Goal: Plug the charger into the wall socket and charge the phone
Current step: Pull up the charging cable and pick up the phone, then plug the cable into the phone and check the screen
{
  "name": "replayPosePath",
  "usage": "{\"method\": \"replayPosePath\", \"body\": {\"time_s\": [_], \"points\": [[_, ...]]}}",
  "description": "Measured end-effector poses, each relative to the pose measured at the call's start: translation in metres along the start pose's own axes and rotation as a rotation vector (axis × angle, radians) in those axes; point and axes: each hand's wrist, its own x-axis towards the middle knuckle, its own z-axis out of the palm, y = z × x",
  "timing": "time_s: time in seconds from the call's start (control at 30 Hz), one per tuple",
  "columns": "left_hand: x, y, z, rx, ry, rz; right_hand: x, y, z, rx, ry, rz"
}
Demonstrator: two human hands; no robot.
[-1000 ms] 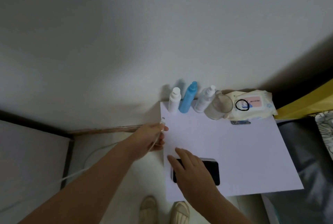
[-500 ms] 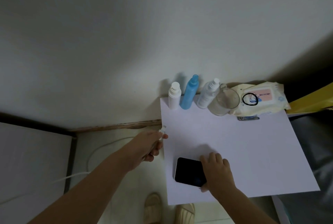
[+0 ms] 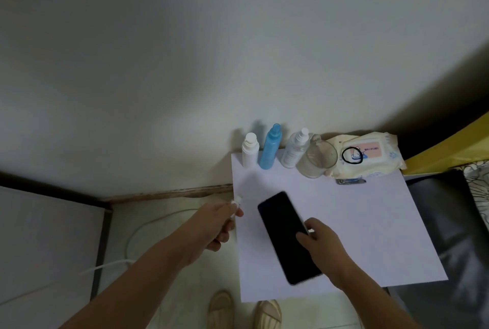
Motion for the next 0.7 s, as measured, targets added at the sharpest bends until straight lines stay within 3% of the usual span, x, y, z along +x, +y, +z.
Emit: {"method": "replayPosePath", "body": {"time_s": [0.17,0.27,0.47,0.7], "points": [[-0.027,0.012,0.013,0.06,-0.071,0.1,-0.024,-0.051,-0.021,0.767,0.051,0.055],[-0.043,0.022,0.023,0.073,-0.128,0.148,-0.034,-0.078,-0.028,1.055,0.085,0.035],[-0.06,0.038,0.036,0.113,-0.178,0.196,-0.043,-0.11,-0.026,1.288,0.155,0.035],[-0.067,0.043,0.031,0.123,-0.169,0.228,-0.046,-0.119,-0.024,1.355,0.25,0.073]]}}
